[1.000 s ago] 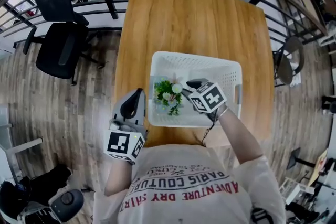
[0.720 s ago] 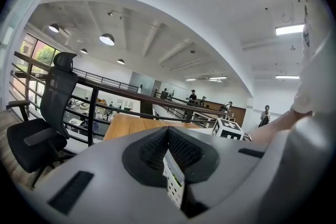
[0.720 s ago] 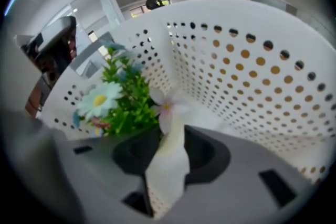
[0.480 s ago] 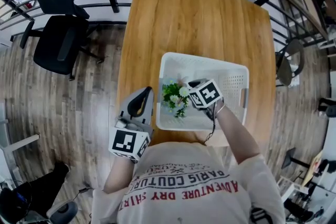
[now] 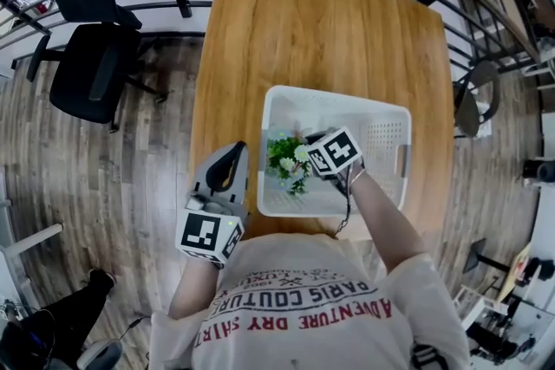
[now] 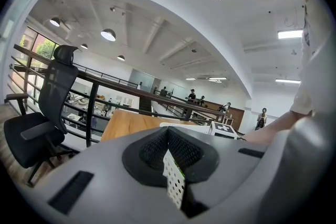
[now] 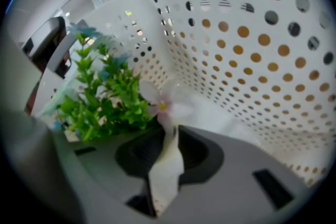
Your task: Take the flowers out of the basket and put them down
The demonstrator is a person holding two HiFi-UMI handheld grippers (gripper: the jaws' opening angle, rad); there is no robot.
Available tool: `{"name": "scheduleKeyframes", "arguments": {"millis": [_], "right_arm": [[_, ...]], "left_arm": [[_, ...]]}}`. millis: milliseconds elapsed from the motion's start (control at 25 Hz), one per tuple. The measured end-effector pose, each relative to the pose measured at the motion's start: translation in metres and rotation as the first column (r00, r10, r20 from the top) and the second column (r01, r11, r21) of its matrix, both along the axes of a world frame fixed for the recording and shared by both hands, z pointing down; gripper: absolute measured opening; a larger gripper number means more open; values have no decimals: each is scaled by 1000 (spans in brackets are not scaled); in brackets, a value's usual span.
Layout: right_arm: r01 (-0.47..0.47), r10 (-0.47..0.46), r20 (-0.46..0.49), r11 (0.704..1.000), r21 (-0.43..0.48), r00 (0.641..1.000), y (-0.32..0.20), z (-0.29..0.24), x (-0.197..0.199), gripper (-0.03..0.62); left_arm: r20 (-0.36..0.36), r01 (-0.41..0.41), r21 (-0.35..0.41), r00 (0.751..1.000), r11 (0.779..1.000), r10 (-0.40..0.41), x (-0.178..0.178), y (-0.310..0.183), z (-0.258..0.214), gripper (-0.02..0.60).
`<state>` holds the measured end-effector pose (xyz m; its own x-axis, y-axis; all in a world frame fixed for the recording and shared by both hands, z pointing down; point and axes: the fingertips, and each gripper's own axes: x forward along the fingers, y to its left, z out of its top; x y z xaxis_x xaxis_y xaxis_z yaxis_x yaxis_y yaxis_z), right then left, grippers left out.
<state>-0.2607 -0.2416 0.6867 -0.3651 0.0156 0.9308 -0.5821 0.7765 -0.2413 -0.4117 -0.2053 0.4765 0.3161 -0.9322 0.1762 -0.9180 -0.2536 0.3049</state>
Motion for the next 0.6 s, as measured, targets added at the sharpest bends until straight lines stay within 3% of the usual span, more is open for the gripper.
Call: {"name": "scheduleKeyframes", "arguments": {"millis": [120, 320, 480, 600], "right_arm": [[30, -30, -4, 999, 11, 1000, 3, 0, -2, 100], [-20, 20, 25, 1000, 9, 999, 2, -1, -2, 86], [-6, 6, 1, 999, 43, 1000, 0, -4, 7, 70], [11, -11, 0, 998, 68, 1000, -2, -10, 13, 67]], "left_arm": [[-3, -9, -7, 1000, 1000, 8, 2, -2, 4, 26], [5, -36, 4, 999, 999, 36, 12, -7, 4, 26], [45, -96, 32, 994, 995, 95, 37, -4, -13, 26], [60, -93, 38, 994, 995, 91, 48, -1, -19, 26]]}}
